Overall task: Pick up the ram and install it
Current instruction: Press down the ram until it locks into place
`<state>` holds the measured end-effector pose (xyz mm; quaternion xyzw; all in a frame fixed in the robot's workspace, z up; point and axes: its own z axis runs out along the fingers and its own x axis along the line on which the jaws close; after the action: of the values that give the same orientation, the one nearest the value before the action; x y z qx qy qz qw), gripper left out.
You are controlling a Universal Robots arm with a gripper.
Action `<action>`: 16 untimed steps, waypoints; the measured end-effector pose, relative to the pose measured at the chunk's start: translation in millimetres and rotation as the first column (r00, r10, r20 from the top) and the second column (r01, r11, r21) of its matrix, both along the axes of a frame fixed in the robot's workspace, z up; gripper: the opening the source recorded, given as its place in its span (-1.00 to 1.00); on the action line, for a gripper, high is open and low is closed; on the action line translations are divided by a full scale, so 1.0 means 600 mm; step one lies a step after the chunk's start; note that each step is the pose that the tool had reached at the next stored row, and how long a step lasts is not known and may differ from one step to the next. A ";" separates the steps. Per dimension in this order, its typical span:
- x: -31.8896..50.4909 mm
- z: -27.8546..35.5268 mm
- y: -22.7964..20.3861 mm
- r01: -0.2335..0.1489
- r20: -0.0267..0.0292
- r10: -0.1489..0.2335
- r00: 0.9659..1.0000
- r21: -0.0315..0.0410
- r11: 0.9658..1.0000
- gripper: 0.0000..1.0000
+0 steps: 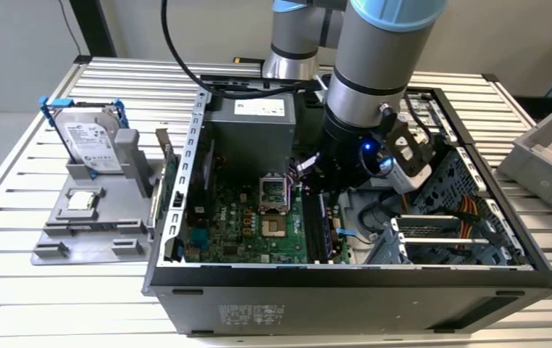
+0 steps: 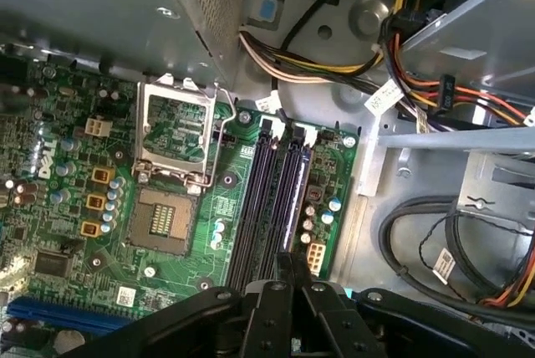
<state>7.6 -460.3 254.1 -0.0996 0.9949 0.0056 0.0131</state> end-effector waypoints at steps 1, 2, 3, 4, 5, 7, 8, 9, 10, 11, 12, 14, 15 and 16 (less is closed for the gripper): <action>0.000 0.000 0.0000 -0.007 0.000 0.007 1.000 0.000 1.000 -1.00; 0.000 0.000 0.0001 -0.015 0.000 0.015 1.000 0.000 1.000 -1.00; 0.000 0.000 0.0002 -0.025 0.000 0.025 1.000 0.000 1.000 -1.00; 0.000 0.000 0.0003 -0.037 0.000 0.037 0.999 0.000 0.999 -1.00; 0.000 0.000 0.0007 -0.051 0.000 0.051 0.999 0.000 0.999 -1.00; 0.000 0.000 0.0013 -0.078 0.000 0.078 0.997 0.000 0.997 -1.00; 0.000 0.000 0.0014 -0.093 0.000 0.093 0.996 0.000 0.996 -1.00; 0.000 0.000 0.0015 -0.110 0.000 0.110 0.994 0.000 0.994 -1.00; 0.000 0.000 0.0017 -0.128 0.000 0.128 0.992 0.000 0.992 -1.00; 0.000 0.000 0.0021 -0.145 0.000 0.145 0.989 0.000 0.989 -1.00; 0.000 0.000 0.0027 -0.160 0.000 0.160 0.987 0.000 0.987 -1.00; 0.000 0.000 0.0030 -0.192 0.000 0.192 0.981 0.000 0.981 -1.00; 0.000 0.000 0.0030 -0.206 0.000 0.206 0.979 0.001 0.979 -1.00; 0.000 0.000 0.0030 -0.218 0.001 0.218 0.976 0.004 0.976 -1.00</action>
<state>7.4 -458.5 254.1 -0.2079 0.9780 0.0088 0.0127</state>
